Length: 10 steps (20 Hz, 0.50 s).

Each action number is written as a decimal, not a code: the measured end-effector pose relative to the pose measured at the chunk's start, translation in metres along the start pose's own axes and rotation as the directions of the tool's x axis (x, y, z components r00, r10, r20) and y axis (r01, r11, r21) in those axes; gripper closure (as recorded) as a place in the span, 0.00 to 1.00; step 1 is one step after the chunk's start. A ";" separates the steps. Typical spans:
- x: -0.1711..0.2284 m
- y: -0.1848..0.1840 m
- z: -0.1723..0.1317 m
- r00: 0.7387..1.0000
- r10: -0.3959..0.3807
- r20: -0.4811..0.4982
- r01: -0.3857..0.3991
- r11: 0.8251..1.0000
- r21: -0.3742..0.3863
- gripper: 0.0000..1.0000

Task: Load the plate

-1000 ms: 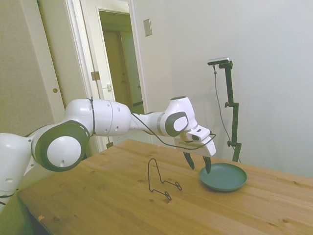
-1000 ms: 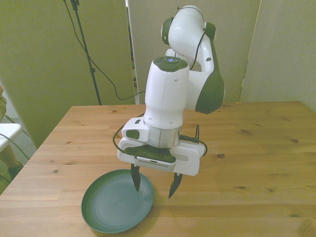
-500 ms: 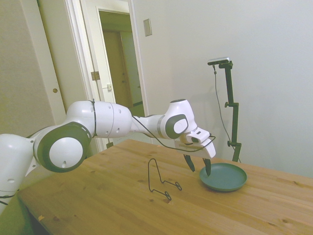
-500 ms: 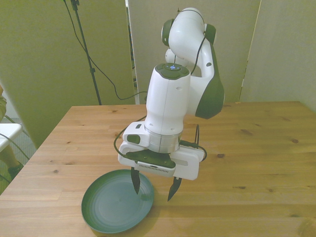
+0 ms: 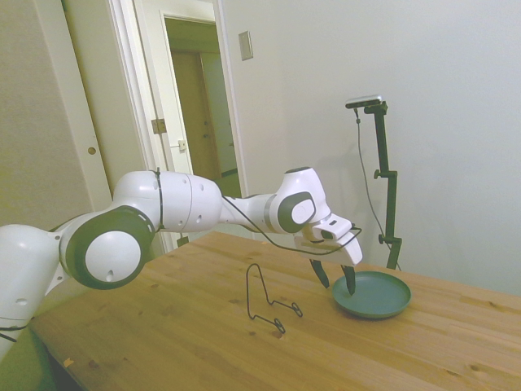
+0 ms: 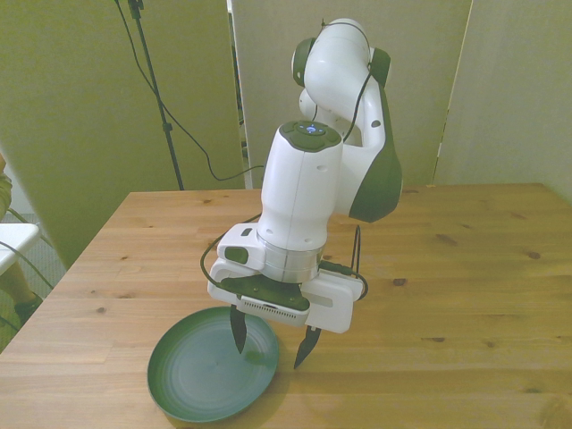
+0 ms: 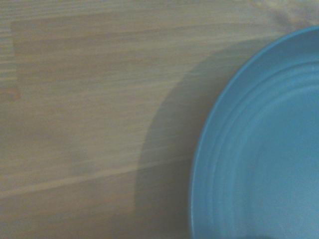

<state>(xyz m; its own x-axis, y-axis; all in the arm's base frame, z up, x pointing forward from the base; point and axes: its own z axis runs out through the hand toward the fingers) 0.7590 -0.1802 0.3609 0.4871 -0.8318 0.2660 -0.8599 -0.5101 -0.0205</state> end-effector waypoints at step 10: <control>0.005 0.000 0.003 1.000 -0.001 -0.017 0.000 1.000 -0.027 1.00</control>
<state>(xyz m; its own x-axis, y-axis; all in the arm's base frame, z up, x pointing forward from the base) 0.7615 -0.1850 0.3591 0.4852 -0.8275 0.2825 -0.8635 -0.5043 0.0059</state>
